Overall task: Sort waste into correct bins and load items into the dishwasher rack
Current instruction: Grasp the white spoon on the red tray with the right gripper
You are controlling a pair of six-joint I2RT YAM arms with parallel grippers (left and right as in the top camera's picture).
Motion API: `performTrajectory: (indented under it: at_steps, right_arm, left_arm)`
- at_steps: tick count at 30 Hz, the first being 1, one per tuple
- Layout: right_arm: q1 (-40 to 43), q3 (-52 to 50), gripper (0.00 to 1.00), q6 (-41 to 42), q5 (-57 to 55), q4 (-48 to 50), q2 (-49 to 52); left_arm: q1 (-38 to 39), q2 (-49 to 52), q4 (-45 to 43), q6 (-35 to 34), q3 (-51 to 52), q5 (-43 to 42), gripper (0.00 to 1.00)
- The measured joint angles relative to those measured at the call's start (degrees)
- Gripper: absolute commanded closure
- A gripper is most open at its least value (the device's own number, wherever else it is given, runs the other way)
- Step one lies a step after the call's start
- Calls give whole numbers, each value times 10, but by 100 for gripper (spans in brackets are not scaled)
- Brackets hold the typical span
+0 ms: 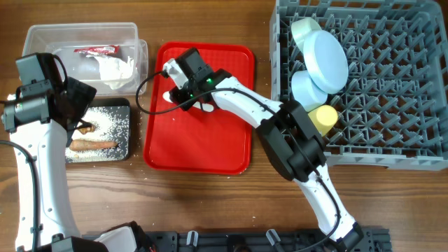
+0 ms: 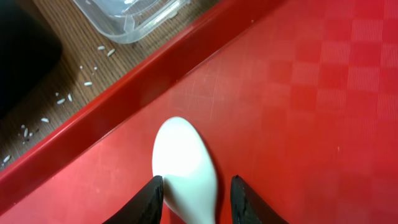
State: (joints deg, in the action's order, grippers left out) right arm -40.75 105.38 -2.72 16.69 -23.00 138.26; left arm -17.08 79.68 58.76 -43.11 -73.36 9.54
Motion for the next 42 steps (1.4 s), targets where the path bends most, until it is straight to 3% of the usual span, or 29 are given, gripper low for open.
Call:
performTrajectory:
  at_steps: [3, 8, 10, 14, 29, 31, 33, 35, 37, 40, 42]
  right_arm:
    - [-1, 6, 51, -1, 4, -24, 0]
    - [-5, 13, 47, -4, 24, -46, 0]
    - [-5, 13, 49, -2, 26, -46, 0]
    - [-6, 13, 62, 12, 23, -40, 0]
    - [-17, 21, 68, 66, -56, -30, 7]
    - [-17, 21, 63, 66, -56, -31, 7]
    - [-17, 21, 51, 68, -56, -32, 7]
    - [-18, 24, 49, 72, -59, -35, 7]
    - [-19, 26, 54, 75, -60, -38, 7]
    - [-18, 27, 76, 83, -64, -42, 7]
    - [-16, 27, 82, 87, -67, -45, 8]
  left_arm:
    - [0, 0, 0, 0, 0, 0, 0]
    - [0, 0, 0, 0, 0, 0, 0]
    - [0, 0, 0, 0, 0, 0, 0]
    - [0, 0, 0, 0, 0, 0, 0]
    - [0, 0, 0, 0, 0, 0, 0]
    - [0, 0, 0, 0, 0, 0, 0]
    - [0, 0, 0, 0, 0, 0, 0]
    - [0, 0, 0, 0, 0, 0, 0]
    - [0, 0, 0, 0, 0, 0, 0]
    - [0, 0, 0, 0, 0, 0, 0]
    - [0, 0, 0, 0, 0, 0, 0]
